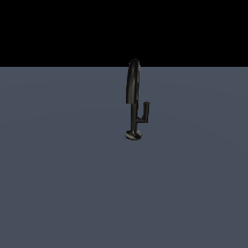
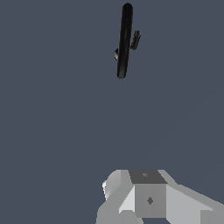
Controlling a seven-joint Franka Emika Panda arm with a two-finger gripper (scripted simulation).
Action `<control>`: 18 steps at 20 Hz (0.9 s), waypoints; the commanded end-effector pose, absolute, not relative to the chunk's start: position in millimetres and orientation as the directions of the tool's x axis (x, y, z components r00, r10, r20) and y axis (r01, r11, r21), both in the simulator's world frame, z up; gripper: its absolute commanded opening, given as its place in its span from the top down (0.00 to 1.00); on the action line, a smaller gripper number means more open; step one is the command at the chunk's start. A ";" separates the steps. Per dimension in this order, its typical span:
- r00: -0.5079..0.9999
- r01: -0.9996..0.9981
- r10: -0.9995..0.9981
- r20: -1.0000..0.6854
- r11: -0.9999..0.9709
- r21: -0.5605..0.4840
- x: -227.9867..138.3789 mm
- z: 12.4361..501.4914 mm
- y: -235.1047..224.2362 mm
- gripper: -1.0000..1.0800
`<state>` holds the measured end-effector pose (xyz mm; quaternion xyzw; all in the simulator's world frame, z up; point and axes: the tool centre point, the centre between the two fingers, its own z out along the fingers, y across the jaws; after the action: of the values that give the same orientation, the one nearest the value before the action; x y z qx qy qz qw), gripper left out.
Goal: Turn on the faucet by rotating a designated handle.
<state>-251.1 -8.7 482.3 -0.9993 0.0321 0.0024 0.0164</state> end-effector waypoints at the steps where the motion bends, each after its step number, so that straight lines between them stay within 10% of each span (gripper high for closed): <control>1: 0.998 -0.064 -0.064 -0.006 -0.997 -0.033 -251.1 482.3 -8.7 1.00; 18: 0.983 -0.167 -0.155 -0.101 -0.979 -0.117 -209.5 477.2 -7.7 1.00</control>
<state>-216.4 -7.6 478.4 -0.9951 0.0728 0.0383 0.0551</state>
